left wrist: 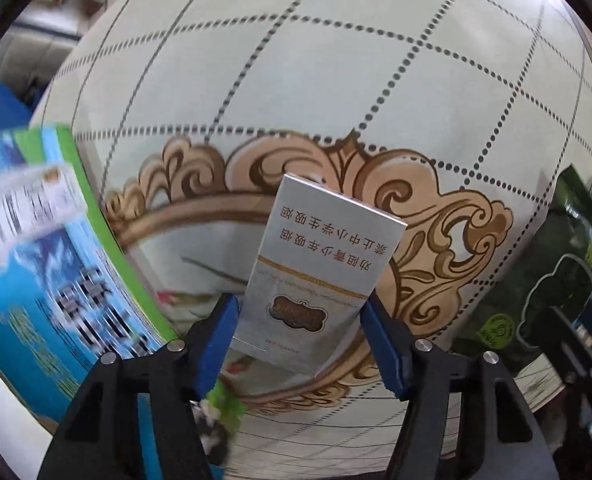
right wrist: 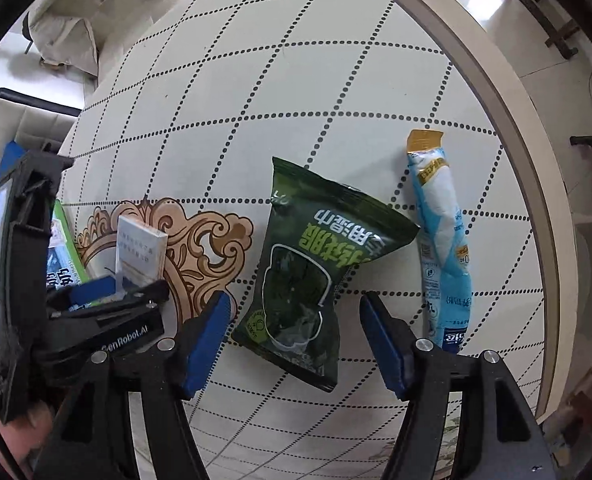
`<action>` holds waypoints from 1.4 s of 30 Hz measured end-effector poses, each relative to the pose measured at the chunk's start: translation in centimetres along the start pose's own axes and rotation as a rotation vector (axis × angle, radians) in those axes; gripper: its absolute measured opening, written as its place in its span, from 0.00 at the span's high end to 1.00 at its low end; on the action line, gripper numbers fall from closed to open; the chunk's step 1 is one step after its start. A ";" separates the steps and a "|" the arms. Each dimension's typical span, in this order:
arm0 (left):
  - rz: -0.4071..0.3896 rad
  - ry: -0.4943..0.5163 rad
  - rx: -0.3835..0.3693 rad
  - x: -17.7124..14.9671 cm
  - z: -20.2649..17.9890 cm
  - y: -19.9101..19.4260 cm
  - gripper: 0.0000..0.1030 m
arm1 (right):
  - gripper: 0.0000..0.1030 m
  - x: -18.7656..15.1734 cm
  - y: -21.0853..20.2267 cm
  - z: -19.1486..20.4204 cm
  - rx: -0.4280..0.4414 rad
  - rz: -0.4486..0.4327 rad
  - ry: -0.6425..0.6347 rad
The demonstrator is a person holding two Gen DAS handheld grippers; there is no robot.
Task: Organize soft objects
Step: 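Carry card box and seaweed bag into the box and release both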
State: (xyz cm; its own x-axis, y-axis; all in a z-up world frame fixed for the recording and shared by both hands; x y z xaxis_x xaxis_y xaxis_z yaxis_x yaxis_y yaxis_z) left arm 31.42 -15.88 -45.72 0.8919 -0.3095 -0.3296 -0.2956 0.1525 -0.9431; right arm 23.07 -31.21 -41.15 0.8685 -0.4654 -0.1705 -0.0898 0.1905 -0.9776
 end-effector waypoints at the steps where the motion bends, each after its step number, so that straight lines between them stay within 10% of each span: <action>1: -0.016 -0.037 -0.016 -0.1 0.2 -0.1 0.40 | 0.32 0.2 0.5 0.4 -0.010 0.010 0.001; 12: -0.078 -0.037 0.016 -0.7 0.9 -0.3 0.43 | 0.61 -0.6 2.9 0.5 -0.097 0.021 -0.069; 28: -0.396 -0.133 -0.268 -10.0 3.9 -13.5 0.44 | 0.63 -4.4 -10.4 5.3 0.063 -0.129 -0.249; 42: -0.498 -0.371 -0.286 -18.0 24.8 -18.0 0.44 | 0.63 -11.2 -15.7 25.7 0.128 -0.147 -0.580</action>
State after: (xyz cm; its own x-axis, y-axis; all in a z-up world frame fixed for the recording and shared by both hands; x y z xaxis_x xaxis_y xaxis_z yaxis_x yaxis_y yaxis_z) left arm 29.16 10.27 -21.72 0.9882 0.0718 0.1356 0.1473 -0.1949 -0.9697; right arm 27.26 -6.78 -20.67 0.9944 0.0449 0.0955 0.0793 0.2794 -0.9569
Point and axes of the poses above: each gripper's, at about its wrist camera, not at the fingertips, and y roughly the way its jaws point, z to its left, x to its top, the point moved 5 cm from there along y, roughly the way its jaws point, and after that the axes turned 3 degrees about -x, right-handed, at the moved point
